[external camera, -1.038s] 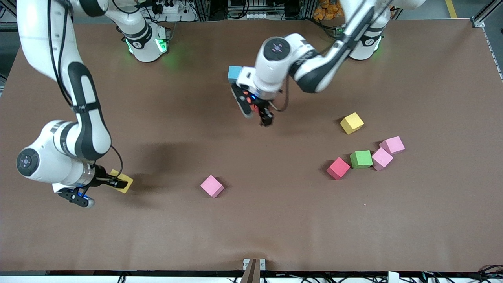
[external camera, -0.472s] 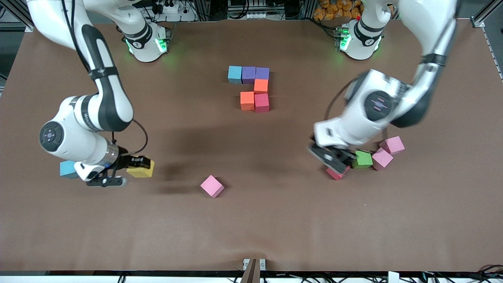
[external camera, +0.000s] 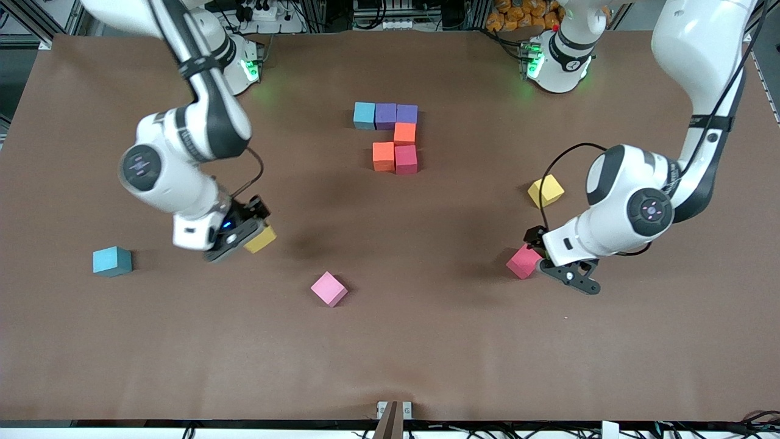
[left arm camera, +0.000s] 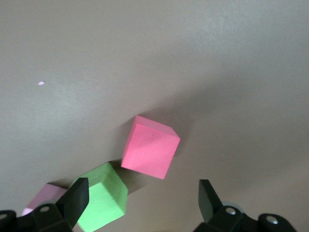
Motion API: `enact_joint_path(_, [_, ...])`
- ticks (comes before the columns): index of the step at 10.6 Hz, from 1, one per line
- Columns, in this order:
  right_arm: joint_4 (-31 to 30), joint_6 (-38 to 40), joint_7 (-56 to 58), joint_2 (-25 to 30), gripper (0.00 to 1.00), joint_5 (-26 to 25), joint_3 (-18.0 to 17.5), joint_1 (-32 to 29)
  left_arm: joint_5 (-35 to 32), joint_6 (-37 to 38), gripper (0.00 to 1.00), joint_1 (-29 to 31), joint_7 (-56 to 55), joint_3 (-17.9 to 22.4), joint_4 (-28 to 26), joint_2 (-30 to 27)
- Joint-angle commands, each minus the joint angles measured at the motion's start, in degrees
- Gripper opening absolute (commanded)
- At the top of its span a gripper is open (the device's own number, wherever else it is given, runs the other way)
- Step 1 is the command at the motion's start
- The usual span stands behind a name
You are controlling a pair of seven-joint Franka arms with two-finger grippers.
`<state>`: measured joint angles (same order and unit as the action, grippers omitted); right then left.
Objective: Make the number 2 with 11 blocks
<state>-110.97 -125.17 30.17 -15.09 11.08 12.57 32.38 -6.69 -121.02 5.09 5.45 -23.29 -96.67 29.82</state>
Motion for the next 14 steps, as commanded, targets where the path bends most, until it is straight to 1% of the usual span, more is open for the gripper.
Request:
enact_joint_path(1, [-3.90,-0.69,3.49,2.26,0.44,-5.69,0.35,7.04,-5.32,-2.10,1.00,0.01,-0.89,-0.26,0.96,3.04])
enact_joint_path(2, [-4.86,-0.78,3.49,2.17,0.44,-7.90,0.44,9.60,-8.57,-3.16,1.00,-0.34,-1.06,-0.26,0.87,4.19])
enact_joint_path(4, [-6.54,-1.04,3.84,1.90,0.44,-11.94,0.35,13.30,-11.93,-4.31,1.00,-0.95,-0.88,-0.35,0.69,5.60])
enact_joint_path(5, [-7.07,-1.04,4.89,1.73,0.44,-14.14,0.35,14.62,-13.25,-4.84,1.00,-1.13,-0.88,-0.35,0.69,6.13])
enact_joint_path(6, [-7.77,-1.04,6.37,1.47,0.44,-15.20,0.35,16.12,-13.61,-4.93,1.00,-1.13,-0.88,-0.35,0.61,6.22])
enact_joint_path(9, [-7.78,-1.30,7.53,-0.55,0.44,-15.39,0.35,21.91,-13.79,-6.41,1.00,-1.22,0.68,-0.79,-0.27,6.48])
enact_joint_path(10, [-7.69,-1.83,7.53,-1.43,0.44,-15.39,0.26,23.58,-13.79,-7.21,1.00,-1.14,2.18,-0.79,-0.62,6.48])
enact_joint_path(14, [-8.12,-4.99,6.92,-3.98,0.44,-15.04,0.17,29.39,-13.79,-9.23,1.00,-1.13,2.19,-0.79,-2.73,6.66])
